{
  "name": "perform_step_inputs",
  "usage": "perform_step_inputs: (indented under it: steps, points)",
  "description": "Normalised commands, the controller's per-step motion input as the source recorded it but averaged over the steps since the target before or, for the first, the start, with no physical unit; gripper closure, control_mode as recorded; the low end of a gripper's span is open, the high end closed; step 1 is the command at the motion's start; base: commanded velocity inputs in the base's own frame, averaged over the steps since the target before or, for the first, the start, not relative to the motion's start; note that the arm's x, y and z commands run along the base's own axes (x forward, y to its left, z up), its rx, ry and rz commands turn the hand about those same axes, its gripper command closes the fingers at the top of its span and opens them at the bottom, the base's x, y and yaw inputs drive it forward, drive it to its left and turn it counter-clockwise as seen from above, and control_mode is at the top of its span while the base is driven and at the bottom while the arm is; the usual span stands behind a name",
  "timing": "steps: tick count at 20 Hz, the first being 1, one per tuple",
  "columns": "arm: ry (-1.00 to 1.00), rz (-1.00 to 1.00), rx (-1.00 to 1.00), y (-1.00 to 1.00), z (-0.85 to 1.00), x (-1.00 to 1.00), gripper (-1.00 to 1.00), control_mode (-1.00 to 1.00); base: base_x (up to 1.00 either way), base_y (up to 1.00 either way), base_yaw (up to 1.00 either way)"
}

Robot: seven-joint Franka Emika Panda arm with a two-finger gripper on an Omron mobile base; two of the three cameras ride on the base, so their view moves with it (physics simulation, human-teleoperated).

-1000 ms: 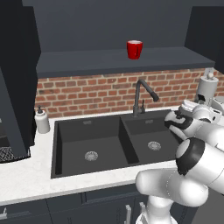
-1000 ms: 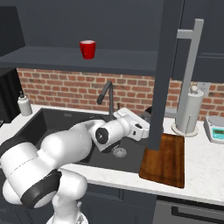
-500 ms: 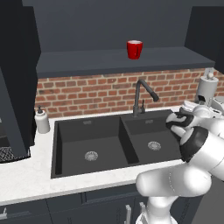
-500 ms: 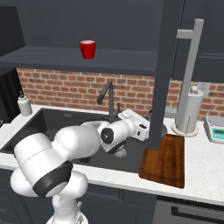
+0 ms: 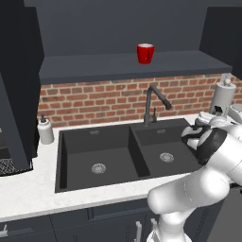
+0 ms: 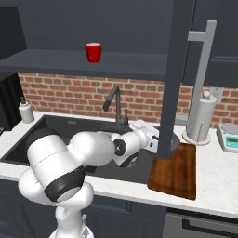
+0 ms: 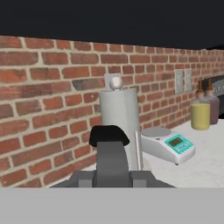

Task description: Pick the kettle from the counter and place it on the tray. Then pick the mug from the cabinet and place it on the tray. Then close the cabinet doors.

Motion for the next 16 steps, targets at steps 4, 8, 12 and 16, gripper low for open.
perform_step_inputs:
  steps: [4,8,12,16]
  points:
    - [0.0,0.0,0.0,-0.15,-0.19,0.14,1.0,-1.0,0.0,0.0,0.0]
    - [0.0,0.0,0.0,-0.16,-0.13,0.11,1.0,-1.0,0.0,0.0,0.0]
    - [0.0,0.0,0.0,-0.15,-0.07,0.13,1.0,-1.0,0.0,0.0,0.0]
    - [0.0,0.0,0.0,-0.11,-0.1,0.13,1.0,-1.0,0.0,0.0,0.0]
